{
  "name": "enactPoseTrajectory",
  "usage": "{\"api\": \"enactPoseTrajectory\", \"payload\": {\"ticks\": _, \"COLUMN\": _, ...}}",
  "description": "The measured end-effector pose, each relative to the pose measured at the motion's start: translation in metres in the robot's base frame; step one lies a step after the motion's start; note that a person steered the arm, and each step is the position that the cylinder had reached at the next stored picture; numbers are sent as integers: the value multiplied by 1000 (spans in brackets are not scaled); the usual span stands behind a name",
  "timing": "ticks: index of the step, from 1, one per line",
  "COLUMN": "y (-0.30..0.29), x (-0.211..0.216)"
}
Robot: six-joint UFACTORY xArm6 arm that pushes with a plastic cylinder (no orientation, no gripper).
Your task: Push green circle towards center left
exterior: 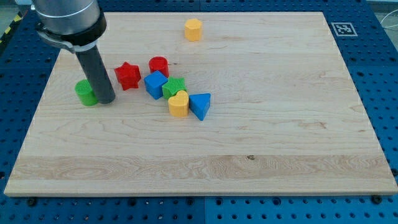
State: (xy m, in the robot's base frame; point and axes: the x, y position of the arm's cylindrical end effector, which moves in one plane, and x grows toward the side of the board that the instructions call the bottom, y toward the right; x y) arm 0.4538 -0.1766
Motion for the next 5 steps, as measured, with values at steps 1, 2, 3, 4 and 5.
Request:
{"api": "enactPoseTrajectory", "payload": {"ticks": 1, "y": 0, "x": 8}}
{"api": "enactPoseTrajectory", "payload": {"ticks": 2, "y": 0, "x": 15}}
{"api": "enactPoseTrajectory", "payload": {"ticks": 3, "y": 0, "x": 18}}
{"api": "enactPoseTrajectory", "payload": {"ticks": 4, "y": -5, "x": 11}}
{"api": "enactPoseTrajectory", "payload": {"ticks": 5, "y": -8, "x": -1}}
